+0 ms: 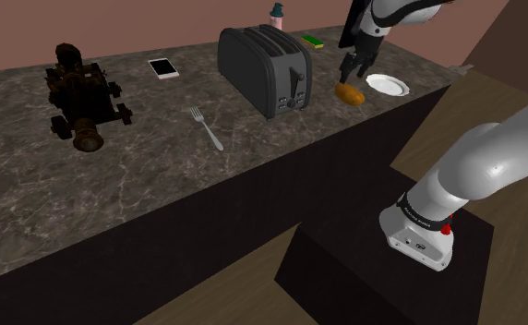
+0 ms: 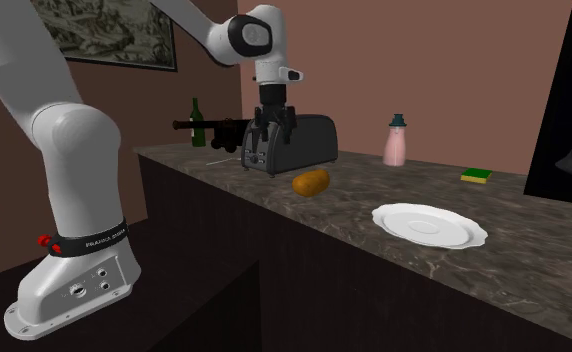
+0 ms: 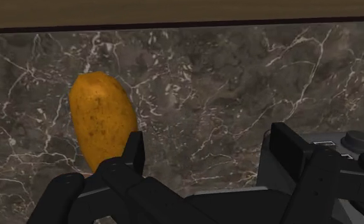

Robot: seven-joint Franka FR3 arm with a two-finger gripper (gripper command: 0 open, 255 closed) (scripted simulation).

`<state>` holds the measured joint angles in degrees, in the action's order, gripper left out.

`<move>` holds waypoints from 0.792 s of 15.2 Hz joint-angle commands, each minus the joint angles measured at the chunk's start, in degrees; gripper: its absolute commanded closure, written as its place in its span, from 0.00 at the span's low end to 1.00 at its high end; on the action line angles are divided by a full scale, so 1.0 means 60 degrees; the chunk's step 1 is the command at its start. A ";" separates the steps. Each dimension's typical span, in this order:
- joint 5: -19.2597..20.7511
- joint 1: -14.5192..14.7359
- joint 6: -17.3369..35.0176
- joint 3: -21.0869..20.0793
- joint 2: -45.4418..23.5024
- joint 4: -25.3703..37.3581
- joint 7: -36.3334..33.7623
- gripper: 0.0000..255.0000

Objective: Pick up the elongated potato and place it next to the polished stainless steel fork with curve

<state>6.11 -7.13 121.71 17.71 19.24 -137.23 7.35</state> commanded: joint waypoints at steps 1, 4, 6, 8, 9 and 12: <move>-0.0045 -0.0046 0.0448 0.0263 -0.0737 0.0291 0.0313 0.00; -0.0214 -0.0138 0.0920 0.0612 -0.1746 0.0808 0.0809 0.00; -0.0401 -0.0217 0.1192 0.0812 -0.2438 0.1205 0.1165 0.00; -0.0640 -0.0316 0.1426 0.0982 -0.3144 0.1644 0.1536 0.00; -0.0776 -0.0380 0.1528 0.1050 -0.3501 0.1879 0.1725 0.00; -0.0989 -0.0468 0.1847 0.1084 -0.3974 0.2002 0.1950 0.00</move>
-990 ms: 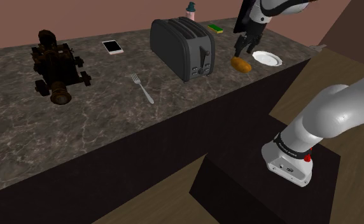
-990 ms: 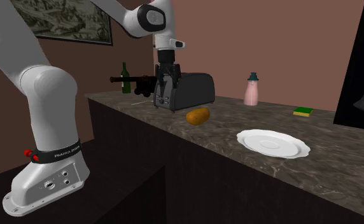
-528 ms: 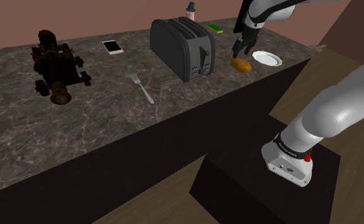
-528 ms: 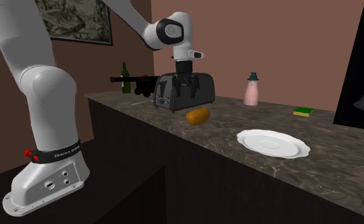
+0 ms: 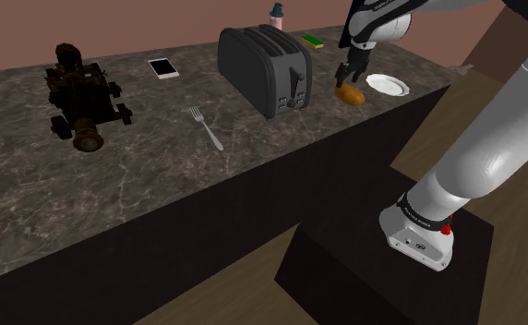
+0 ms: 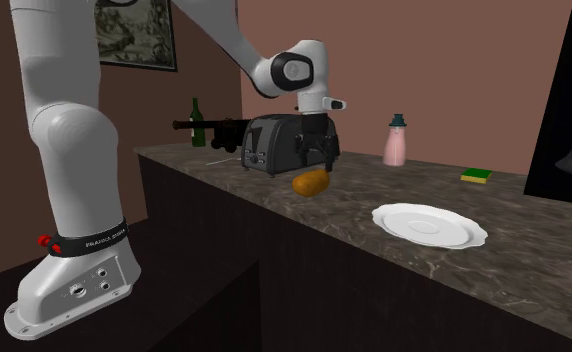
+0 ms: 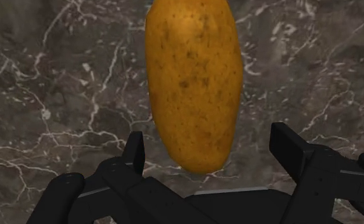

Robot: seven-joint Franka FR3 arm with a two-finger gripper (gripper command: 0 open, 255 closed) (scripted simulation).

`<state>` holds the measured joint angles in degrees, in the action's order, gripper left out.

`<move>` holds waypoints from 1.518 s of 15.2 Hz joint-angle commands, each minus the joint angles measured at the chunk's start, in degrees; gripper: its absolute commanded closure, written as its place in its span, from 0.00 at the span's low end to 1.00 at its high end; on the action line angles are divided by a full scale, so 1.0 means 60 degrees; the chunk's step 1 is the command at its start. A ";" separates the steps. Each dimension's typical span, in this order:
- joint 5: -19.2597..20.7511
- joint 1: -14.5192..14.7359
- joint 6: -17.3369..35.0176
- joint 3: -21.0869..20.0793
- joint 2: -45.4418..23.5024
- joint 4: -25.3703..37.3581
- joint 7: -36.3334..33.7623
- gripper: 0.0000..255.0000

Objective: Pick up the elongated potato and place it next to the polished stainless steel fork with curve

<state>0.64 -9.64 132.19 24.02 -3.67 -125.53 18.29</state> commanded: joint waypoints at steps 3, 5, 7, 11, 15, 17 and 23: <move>-0.0231 -0.0081 0.0458 0.0019 -0.0424 -0.0060 0.0234 0.00; -0.0342 -0.0105 0.0694 0.0003 -0.0612 -0.0124 0.0312 0.00; -0.0374 -0.0113 0.0762 -0.0004 -0.0667 -0.0142 0.0335 0.00; -0.0375 -0.0114 0.0762 -0.0004 -0.0668 -0.0141 0.0335 0.00; -0.0374 -0.0113 0.0761 -0.0004 -0.0666 -0.0142 0.0335 1.00; -0.0372 -0.0113 0.0761 -0.0004 -0.0663 -0.0145 0.0333 1.00; -0.0375 -0.0114 0.0762 -0.0004 -0.0668 -0.0141 0.0335 1.00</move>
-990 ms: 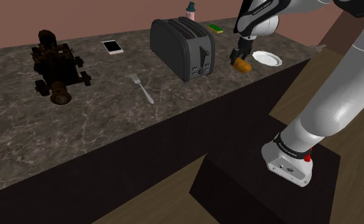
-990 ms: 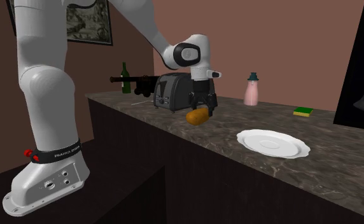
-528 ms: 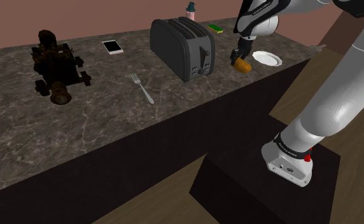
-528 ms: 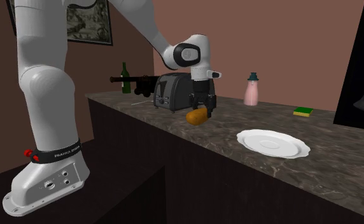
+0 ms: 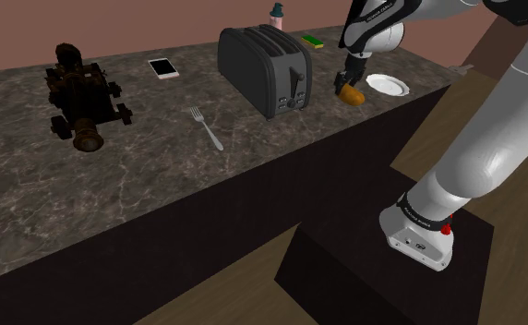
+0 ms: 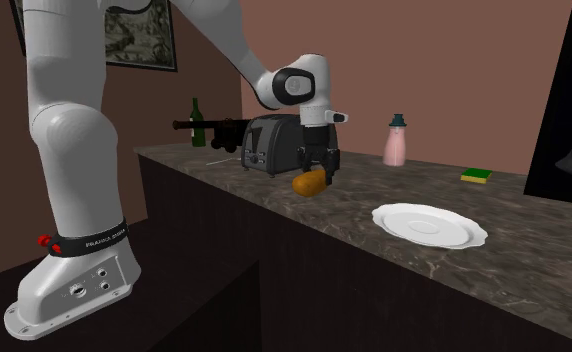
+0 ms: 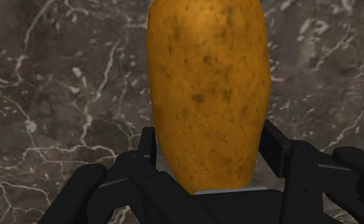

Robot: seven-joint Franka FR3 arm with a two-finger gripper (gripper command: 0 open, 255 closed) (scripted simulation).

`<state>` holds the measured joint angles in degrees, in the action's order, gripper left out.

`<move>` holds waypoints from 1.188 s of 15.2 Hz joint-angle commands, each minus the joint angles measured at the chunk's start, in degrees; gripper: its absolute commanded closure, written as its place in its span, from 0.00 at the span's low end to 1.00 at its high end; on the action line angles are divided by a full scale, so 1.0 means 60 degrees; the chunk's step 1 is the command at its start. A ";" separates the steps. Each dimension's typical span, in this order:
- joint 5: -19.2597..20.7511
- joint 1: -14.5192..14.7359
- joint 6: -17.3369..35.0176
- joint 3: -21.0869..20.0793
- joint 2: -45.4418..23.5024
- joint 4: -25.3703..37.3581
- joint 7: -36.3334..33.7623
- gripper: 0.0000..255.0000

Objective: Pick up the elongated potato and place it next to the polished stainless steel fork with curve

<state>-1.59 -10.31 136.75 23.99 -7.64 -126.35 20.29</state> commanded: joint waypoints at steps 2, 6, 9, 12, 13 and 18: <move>0.0101 0.0018 -0.0239 0.0021 0.0167 0.0080 -0.0062 1.00; 0.0283 0.0049 -0.0727 0.0047 0.0491 0.0271 -0.0178 1.00; 0.0402 0.0067 -0.1096 0.0056 0.0713 0.0437 -0.0252 1.00; 0.0504 0.0083 -0.1467 0.0057 0.0917 0.0621 -0.0316 1.00; 0.0535 0.0087 -0.1592 0.0057 0.0981 0.0687 -0.0335 1.00; 0.0667 0.0106 -0.2215 0.0045 0.1269 0.1045 -0.0415 1.00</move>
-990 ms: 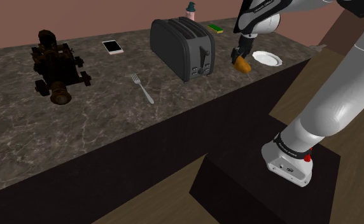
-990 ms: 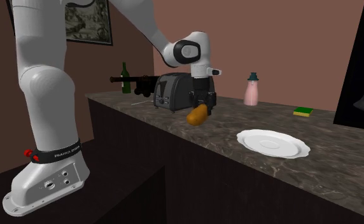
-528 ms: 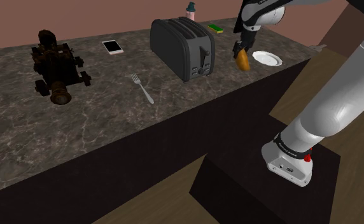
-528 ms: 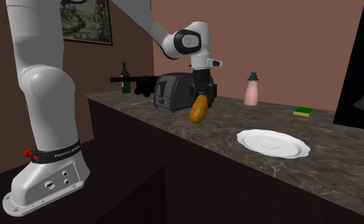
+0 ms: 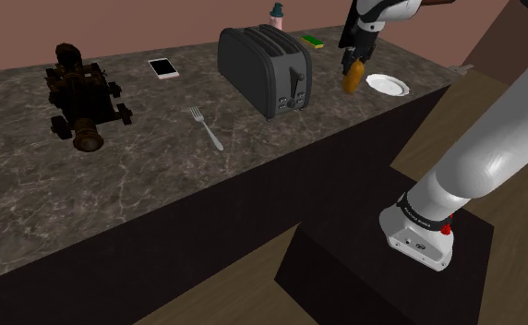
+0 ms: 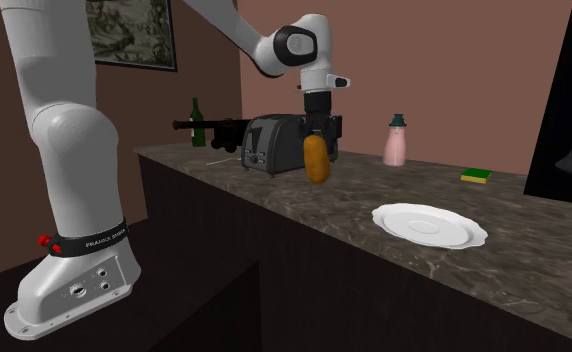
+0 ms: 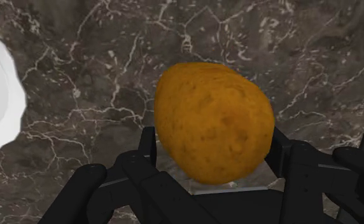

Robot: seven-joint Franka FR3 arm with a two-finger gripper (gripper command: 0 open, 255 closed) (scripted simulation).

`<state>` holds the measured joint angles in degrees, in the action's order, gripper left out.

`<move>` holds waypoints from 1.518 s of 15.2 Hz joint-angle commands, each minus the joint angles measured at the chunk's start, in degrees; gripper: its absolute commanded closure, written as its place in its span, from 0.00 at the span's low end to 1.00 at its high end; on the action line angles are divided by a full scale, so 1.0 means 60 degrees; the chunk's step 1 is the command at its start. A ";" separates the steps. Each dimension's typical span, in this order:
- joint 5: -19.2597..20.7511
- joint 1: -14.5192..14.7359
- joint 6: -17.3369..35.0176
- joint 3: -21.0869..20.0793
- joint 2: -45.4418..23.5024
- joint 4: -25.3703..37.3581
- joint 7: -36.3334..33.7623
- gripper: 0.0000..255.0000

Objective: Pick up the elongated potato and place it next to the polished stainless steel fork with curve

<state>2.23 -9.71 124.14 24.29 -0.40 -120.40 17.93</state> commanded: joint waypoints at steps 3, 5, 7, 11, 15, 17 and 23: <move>0.0092 0.0016 -0.0489 -0.0016 0.0208 0.0293 -0.0058 1.00; 0.0127 0.0022 -0.0740 -0.0024 0.0296 0.0463 -0.0078 1.00; 0.0157 0.0028 -0.0992 -0.0033 0.0375 0.0641 -0.0094 1.00; 0.0326 0.0246 -0.1151 -0.0291 0.0726 0.0451 -0.0639 1.00; 0.0522 0.0650 -0.1149 -0.0832 0.1203 -0.0061 -0.1681 1.00; 0.0574 0.0848 -0.1161 -0.1112 0.1379 -0.0251 -0.2187 1.00; 0.0589 0.1451 -0.1230 -0.1965 0.1665 -0.0565 -0.3650 1.00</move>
<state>5.85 -1.61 116.50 13.31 9.66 -123.51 -2.50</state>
